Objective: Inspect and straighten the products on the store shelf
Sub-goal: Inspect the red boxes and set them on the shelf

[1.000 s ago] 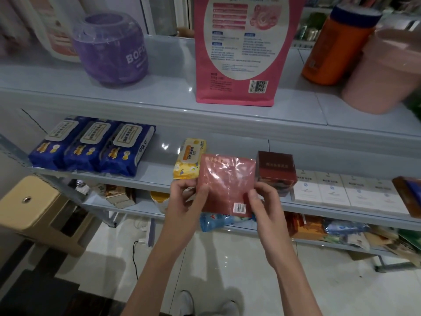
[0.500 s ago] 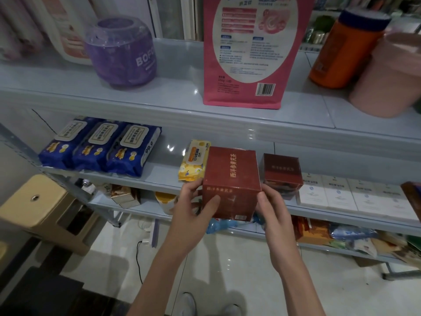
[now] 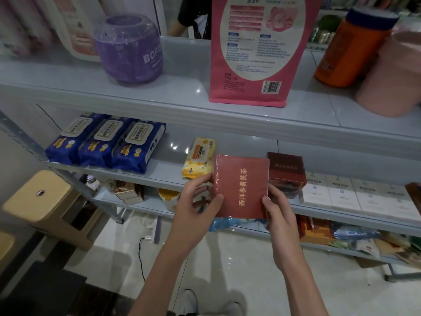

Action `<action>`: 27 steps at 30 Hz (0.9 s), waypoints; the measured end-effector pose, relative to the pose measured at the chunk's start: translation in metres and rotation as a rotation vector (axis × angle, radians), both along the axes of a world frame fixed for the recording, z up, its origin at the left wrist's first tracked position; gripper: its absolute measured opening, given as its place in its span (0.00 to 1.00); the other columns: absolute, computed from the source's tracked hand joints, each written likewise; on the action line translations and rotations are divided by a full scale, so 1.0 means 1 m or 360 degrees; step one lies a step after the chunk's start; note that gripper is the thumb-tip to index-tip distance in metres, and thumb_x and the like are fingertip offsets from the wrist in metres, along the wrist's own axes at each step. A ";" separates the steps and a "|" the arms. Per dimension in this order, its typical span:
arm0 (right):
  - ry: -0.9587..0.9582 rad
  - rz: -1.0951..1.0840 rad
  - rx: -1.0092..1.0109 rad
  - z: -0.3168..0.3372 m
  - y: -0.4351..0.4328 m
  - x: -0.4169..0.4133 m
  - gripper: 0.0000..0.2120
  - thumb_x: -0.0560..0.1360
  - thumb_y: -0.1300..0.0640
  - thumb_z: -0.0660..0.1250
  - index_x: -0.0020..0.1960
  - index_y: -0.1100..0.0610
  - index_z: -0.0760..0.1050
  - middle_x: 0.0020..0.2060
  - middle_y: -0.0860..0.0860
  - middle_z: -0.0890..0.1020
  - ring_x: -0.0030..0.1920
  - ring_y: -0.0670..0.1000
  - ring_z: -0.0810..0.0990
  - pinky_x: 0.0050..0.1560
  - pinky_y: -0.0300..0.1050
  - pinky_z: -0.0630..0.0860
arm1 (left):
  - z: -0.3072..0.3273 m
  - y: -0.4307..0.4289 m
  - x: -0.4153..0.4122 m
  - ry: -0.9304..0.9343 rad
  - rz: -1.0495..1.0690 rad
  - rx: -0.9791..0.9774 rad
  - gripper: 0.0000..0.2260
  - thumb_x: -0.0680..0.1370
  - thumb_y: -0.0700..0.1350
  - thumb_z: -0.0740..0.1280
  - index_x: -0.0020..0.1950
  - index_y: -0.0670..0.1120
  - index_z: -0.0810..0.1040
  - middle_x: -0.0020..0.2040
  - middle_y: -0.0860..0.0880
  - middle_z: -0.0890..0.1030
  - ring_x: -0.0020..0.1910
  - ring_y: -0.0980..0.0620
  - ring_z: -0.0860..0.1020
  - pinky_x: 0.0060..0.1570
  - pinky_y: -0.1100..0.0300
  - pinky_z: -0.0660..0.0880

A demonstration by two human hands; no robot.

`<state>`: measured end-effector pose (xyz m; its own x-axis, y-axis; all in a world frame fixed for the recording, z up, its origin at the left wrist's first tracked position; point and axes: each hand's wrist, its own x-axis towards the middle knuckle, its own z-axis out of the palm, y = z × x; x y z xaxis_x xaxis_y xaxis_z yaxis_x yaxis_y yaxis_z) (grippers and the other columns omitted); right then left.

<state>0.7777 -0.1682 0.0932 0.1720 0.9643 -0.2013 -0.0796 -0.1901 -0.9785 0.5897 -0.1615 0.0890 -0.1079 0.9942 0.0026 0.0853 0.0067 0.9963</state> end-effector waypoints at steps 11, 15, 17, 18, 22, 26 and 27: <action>0.0030 -0.0030 0.0005 -0.004 -0.001 -0.001 0.13 0.85 0.54 0.60 0.67 0.41 0.74 0.59 0.43 0.83 0.58 0.43 0.82 0.49 0.38 0.77 | 0.001 -0.004 0.001 0.0209 -0.0009 0.0162 0.24 0.77 0.47 0.74 0.71 0.54 0.72 0.69 0.54 0.74 0.69 0.51 0.74 0.60 0.49 0.80; 0.0020 0.0061 0.0145 0.000 -0.004 -0.001 0.15 0.82 0.57 0.66 0.66 0.43 0.76 0.62 0.44 0.82 0.59 0.42 0.82 0.48 0.37 0.81 | 0.001 -0.004 0.002 -0.0062 0.0019 -0.0015 0.24 0.76 0.48 0.75 0.70 0.56 0.72 0.66 0.51 0.79 0.65 0.51 0.79 0.59 0.46 0.81; 0.0035 0.0123 0.0233 0.000 -0.005 -0.001 0.18 0.79 0.56 0.69 0.68 0.45 0.76 0.67 0.44 0.79 0.62 0.43 0.81 0.53 0.40 0.82 | 0.004 -0.005 0.003 -0.0162 0.0032 -0.0065 0.26 0.74 0.50 0.75 0.69 0.54 0.71 0.62 0.51 0.82 0.60 0.52 0.82 0.57 0.48 0.82; 0.0030 0.0151 0.0268 -0.001 -0.005 -0.002 0.19 0.78 0.54 0.70 0.68 0.45 0.76 0.69 0.43 0.78 0.65 0.45 0.80 0.56 0.44 0.82 | 0.006 -0.005 0.004 -0.0186 0.0043 -0.0078 0.27 0.72 0.50 0.74 0.70 0.53 0.71 0.61 0.52 0.82 0.59 0.53 0.83 0.54 0.51 0.83; -0.0150 0.0220 0.0373 -0.002 -0.005 -0.001 0.24 0.74 0.45 0.76 0.69 0.40 0.76 0.72 0.40 0.74 0.73 0.49 0.73 0.68 0.60 0.76 | 0.005 -0.005 0.002 -0.0229 0.0073 -0.0115 0.26 0.75 0.46 0.73 0.71 0.50 0.70 0.62 0.51 0.81 0.58 0.56 0.82 0.48 0.61 0.81; -0.0276 0.0267 0.0441 -0.001 -0.004 -0.002 0.28 0.70 0.38 0.75 0.70 0.38 0.75 0.73 0.37 0.71 0.75 0.47 0.69 0.67 0.62 0.77 | 0.003 -0.003 -0.002 -0.0262 0.0105 -0.0152 0.22 0.79 0.38 0.69 0.72 0.50 0.70 0.62 0.51 0.80 0.55 0.60 0.82 0.47 0.64 0.80; -0.0289 0.0276 0.0450 -0.001 -0.004 -0.003 0.28 0.70 0.38 0.75 0.69 0.37 0.75 0.73 0.37 0.71 0.76 0.46 0.68 0.67 0.62 0.77 | 0.004 -0.003 -0.002 -0.0273 0.0105 -0.0155 0.22 0.80 0.38 0.69 0.73 0.49 0.70 0.62 0.51 0.80 0.54 0.61 0.82 0.47 0.65 0.80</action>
<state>0.7749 -0.1720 0.0927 0.0098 0.9954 0.0958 0.1098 0.0942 -0.9895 0.5873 -0.1648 0.0926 -0.1631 0.9796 -0.1175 -0.0896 0.1039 0.9905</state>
